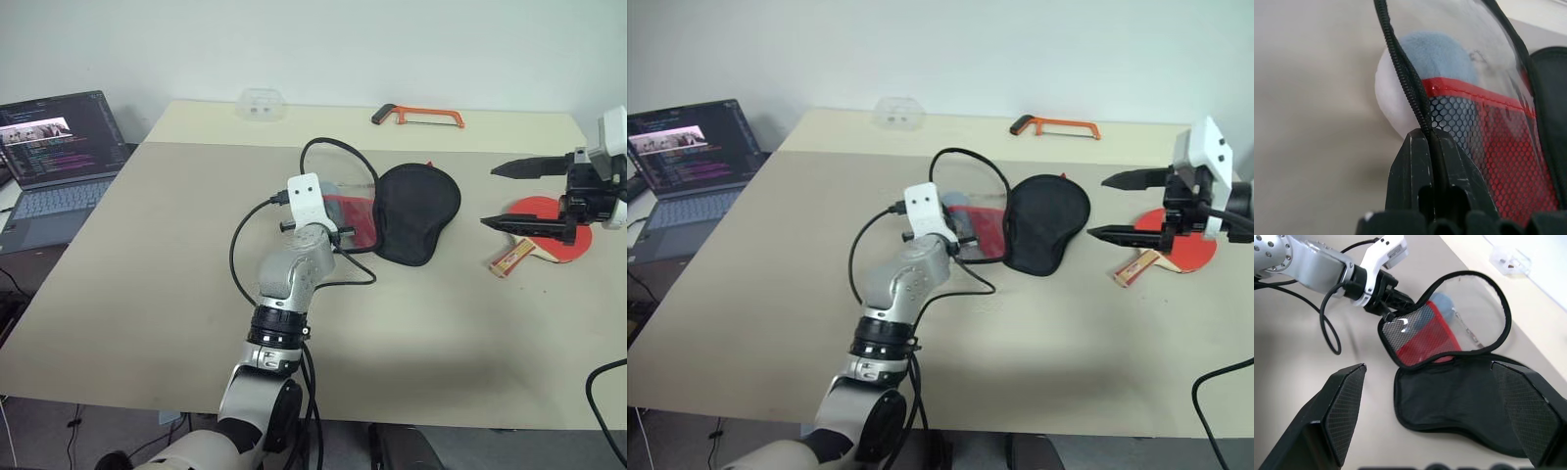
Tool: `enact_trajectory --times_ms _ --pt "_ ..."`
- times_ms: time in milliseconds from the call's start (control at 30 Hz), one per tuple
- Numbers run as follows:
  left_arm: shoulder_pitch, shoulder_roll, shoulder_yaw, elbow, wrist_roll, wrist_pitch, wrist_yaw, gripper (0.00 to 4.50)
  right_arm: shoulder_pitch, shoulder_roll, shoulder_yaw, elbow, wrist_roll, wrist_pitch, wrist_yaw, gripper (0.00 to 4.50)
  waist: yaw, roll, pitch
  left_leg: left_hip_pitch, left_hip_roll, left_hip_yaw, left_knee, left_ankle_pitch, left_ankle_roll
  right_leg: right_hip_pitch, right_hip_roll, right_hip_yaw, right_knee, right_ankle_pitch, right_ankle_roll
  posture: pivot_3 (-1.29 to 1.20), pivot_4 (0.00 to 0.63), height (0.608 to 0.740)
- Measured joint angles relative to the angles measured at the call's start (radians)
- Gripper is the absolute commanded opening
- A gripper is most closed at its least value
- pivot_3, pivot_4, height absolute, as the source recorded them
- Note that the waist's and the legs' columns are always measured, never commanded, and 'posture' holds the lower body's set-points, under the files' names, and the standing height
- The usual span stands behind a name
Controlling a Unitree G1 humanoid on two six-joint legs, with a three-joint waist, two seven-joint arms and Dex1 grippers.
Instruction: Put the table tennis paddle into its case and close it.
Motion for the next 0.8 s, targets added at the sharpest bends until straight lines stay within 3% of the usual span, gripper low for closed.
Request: enact_trajectory --times_ms 367,800 --pt "-0.166 -0.007 -0.046 0.127 -0.115 -0.110 0.039 0.08 0.001 -0.001 0.000 -0.008 0.001 0.001 -0.015 4.50 0.000 -0.001 0.001 -0.001 -0.003 -0.005 -0.001 0.000 0.000 0.000 0.000 0.000 -0.002 0.000 0.000 0.00 0.150 0.740" --pt "-0.169 -0.007 -0.116 0.116 -0.240 -0.060 0.106 0.08 -0.008 0.005 0.005 0.001 0.000 -0.005 -0.011 4.50 0.000 -0.001 0.001 -0.001 -0.003 -0.007 -0.001 0.000 0.000 0.000 0.000 0.000 -0.001 0.000 0.000 0.00 0.150 0.740"
